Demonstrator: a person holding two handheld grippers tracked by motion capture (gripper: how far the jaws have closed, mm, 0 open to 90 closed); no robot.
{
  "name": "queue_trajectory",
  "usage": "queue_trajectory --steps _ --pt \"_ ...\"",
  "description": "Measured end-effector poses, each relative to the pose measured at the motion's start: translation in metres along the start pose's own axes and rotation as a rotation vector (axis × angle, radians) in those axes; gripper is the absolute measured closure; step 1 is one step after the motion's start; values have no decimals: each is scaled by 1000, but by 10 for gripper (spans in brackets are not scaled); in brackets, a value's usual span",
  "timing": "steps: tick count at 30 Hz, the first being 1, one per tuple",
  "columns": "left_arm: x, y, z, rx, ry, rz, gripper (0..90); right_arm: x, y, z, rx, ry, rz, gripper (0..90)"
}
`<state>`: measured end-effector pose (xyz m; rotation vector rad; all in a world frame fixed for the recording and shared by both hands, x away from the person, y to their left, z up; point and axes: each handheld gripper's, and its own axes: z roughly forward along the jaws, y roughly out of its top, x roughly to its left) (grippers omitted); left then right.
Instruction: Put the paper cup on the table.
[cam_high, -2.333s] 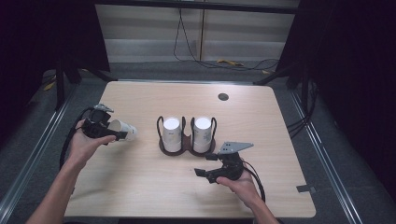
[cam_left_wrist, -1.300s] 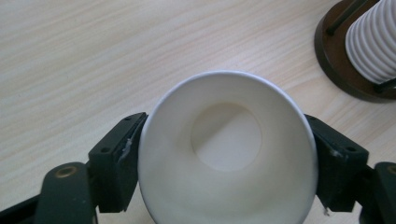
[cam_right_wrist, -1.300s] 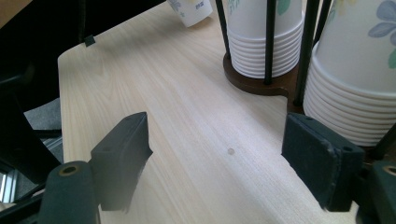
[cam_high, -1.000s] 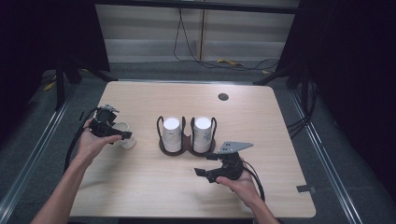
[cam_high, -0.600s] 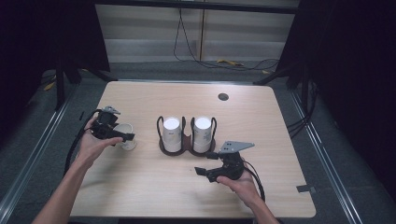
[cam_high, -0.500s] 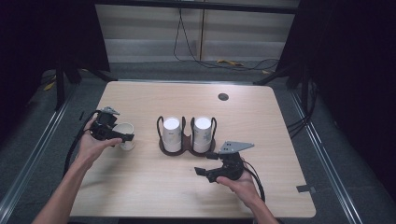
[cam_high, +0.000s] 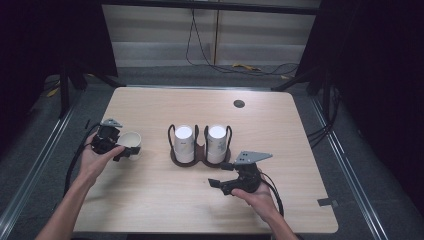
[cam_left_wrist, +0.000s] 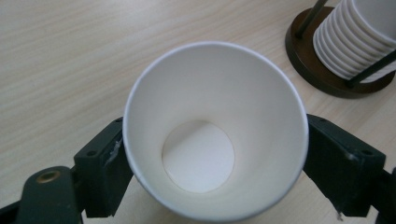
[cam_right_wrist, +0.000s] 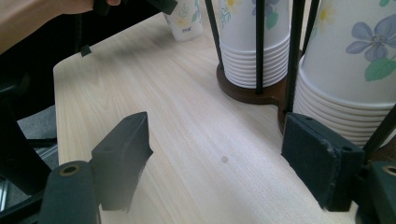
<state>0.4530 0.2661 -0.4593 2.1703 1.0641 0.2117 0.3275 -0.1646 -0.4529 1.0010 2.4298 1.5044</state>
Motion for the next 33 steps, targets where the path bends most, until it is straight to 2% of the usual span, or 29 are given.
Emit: queue_trajectory --steps 3,4,8,11,12,13,14,16,18,20,23,25,27,29,31,33 --pt "2 -5 -1 4 11 16 161 0 0 0 0 -1 2 238" --pt "2 -7 -2 -7 13 6 161 0 0 0 2 -1 0 238" --pt "3 -17 -5 -16 -7 12 161 0 0 0 0 -2 1 238" --pt "3 -23 -7 -28 -9 -19 161 -1 0 0 1 -2 2 238" --pt "3 -25 -8 -41 -18 -38 161 -1 0 0 1 0 5 237" --pt "3 -29 -9 -65 -44 -55 161 -1 -1 0 1 2 12 237" --pt "3 -31 -11 -53 -40 -42 161 -2 -1 1 2 3 17 237" --pt "-1 -34 -14 -54 7 -33 163 -2 -2 3 9 6 17 237" --pt "-3 -38 -19 -91 -5 -44 164 -2 -2 4 15 6 17 236" --pt "-7 -41 -22 -92 1 -32 164 -1 -2 4 13 6 13 236" --pt "-15 -45 -26 -128 -47 -70 176 -2 -2 2 9 -4 14 236" --pt "-21 -46 -29 -122 -19 -39 203 -2 -2 1 9 -10 11 235" --pt "-26 -48 -31 -117 -20 -35 203 -1 -2 1 3 -11 7 235" --pt "-33 -51 -34 -114 -3 -33 203 -1 -2 0 4 -17 7 235" --pt "-41 -53 -36 -115 -32 9 203 -1 -2 -1 2 -23 8 235" --pt "-47 -54 -36 -112 -44 39 202 -2 -1 -2 -3 -31 7 234"
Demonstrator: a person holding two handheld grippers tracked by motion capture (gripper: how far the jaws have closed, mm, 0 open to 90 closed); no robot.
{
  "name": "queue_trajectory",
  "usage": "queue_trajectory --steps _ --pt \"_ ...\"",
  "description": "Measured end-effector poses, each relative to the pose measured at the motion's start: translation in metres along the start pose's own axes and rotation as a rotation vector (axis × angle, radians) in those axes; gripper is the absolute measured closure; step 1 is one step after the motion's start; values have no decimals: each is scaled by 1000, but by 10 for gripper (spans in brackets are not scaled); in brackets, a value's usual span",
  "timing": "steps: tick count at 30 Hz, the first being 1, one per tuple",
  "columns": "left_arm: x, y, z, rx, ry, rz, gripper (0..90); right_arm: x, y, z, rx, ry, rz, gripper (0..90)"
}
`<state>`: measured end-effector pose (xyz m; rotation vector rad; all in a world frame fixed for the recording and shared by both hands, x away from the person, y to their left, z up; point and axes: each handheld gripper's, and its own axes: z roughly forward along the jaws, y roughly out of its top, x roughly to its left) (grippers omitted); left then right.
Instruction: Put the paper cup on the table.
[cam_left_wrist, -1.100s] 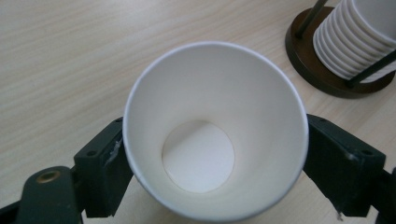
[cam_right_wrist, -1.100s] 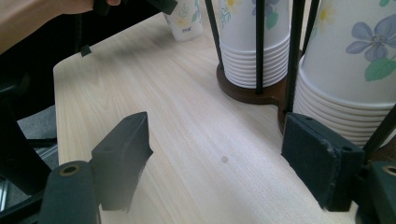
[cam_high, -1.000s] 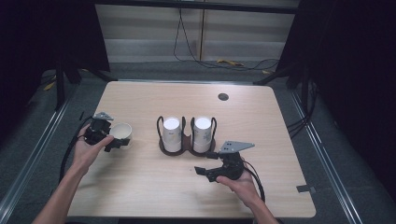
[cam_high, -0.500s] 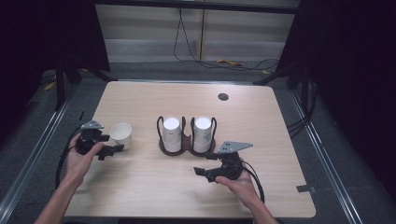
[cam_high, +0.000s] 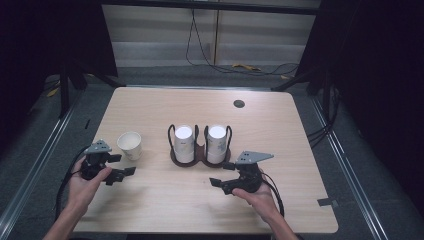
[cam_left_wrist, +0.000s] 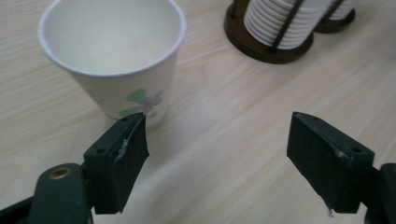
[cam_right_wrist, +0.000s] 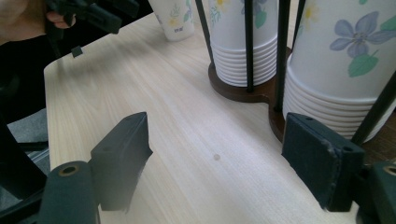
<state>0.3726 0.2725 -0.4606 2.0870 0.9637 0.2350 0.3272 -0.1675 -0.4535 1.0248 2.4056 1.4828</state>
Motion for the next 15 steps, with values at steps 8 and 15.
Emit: queue_trajectory --steps 8,15 --pt "-26 0 7 -26 20 27 203 0 2 -3 11 -30 -19 235" --pt "-49 -1 20 -37 17 60 203 -1 -4 -13 29 -59 -9 234"
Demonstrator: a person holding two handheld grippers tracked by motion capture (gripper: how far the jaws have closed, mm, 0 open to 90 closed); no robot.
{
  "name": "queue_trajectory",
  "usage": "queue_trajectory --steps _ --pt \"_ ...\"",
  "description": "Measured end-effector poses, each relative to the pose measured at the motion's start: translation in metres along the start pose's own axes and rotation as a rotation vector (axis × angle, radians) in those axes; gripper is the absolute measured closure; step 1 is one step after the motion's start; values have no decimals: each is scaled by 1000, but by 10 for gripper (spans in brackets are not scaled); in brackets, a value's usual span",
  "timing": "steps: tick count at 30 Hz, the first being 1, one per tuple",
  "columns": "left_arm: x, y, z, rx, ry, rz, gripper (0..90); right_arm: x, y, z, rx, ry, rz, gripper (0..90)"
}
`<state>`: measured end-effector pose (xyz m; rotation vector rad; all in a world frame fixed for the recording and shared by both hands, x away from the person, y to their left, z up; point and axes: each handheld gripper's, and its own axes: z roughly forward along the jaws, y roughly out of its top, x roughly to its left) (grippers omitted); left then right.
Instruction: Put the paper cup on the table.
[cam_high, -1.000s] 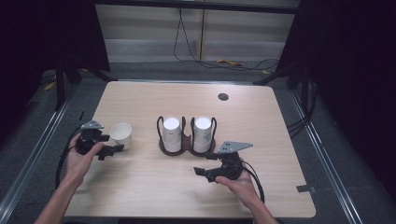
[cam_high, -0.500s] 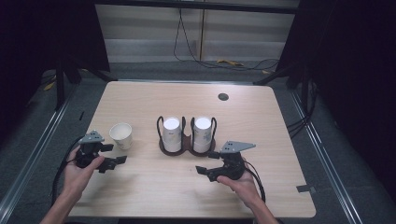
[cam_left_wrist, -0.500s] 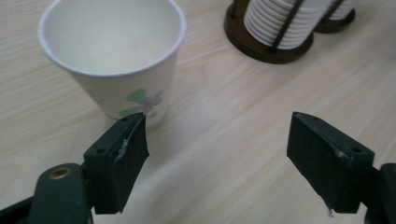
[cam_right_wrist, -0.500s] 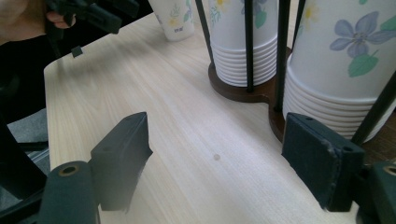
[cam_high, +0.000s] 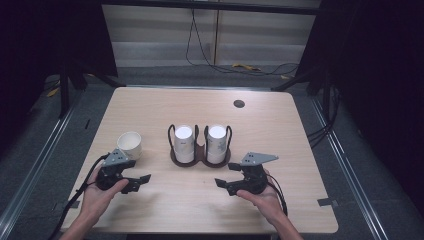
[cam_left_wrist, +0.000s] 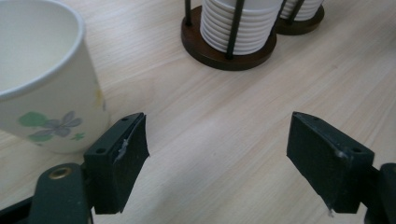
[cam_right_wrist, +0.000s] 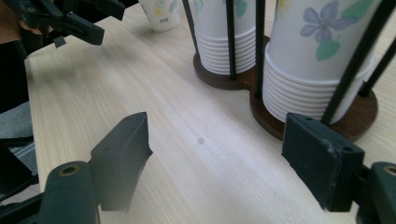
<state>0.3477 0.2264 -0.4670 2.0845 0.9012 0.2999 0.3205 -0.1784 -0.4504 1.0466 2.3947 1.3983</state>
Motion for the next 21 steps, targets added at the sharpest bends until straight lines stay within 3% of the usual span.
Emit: queue_trajectory --steps 3,5,10,13,15,21 --pt "-11 2 4 -32 -38 -29 203 0 -3 -4 2 -10 1 234" --pt "-17 5 8 -35 -36 -5 203 0 -4 -7 -5 -18 3 234" --pt "-29 10 22 -48 -71 -19 203 0 -11 -9 -9 -38 20 234" --pt "-35 13 35 -20 -97 -10 203 0 -15 -8 -16 -46 35 233" --pt "-35 12 40 -42 -111 -44 203 -1 -17 -7 -11 -52 37 231" --pt "-45 1 51 -18 -121 -3 203 -2 -24 -1 -1 -73 63 239"
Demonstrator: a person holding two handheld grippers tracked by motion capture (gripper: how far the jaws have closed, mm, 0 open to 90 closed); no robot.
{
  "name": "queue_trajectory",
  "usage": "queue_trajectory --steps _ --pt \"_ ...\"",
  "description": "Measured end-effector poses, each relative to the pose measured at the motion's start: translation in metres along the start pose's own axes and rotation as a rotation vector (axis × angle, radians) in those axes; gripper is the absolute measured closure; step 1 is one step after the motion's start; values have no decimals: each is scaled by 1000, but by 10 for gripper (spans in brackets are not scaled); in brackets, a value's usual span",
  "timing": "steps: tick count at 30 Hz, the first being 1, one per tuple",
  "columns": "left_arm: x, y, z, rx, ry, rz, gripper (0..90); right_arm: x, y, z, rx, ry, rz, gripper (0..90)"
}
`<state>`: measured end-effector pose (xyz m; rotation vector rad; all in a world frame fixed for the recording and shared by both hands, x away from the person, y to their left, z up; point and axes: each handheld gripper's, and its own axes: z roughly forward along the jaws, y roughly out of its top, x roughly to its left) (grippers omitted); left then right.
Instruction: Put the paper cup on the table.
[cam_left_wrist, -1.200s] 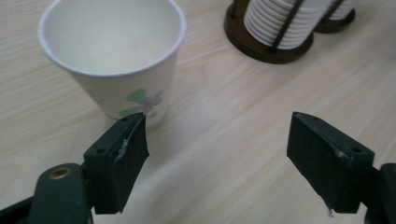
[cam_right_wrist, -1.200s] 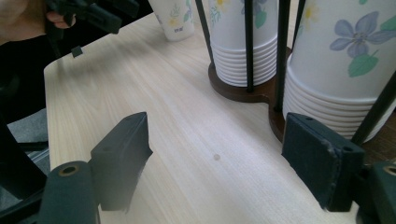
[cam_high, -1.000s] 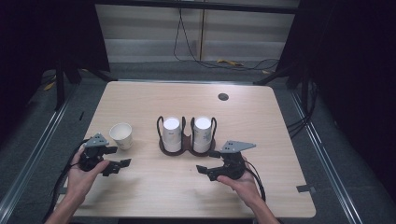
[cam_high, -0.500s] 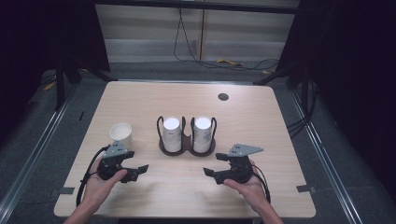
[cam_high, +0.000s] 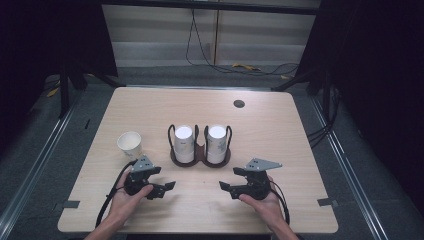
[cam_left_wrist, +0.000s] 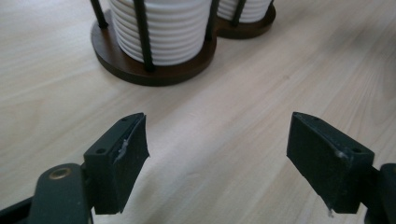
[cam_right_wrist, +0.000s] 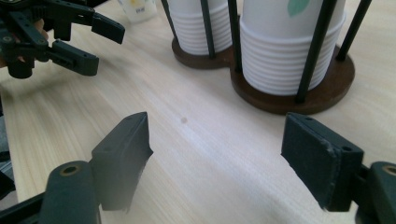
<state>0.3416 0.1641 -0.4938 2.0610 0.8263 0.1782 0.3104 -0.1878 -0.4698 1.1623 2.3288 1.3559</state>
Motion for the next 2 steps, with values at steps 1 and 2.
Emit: queue_trajectory --steps 1,2 --pt "-2 0 2 2 -19 5 203 0 -1 1 6 -3 -2 239" --pt "-4 0 3 -2 -32 8 203 -1 -3 3 18 -12 -3 237"
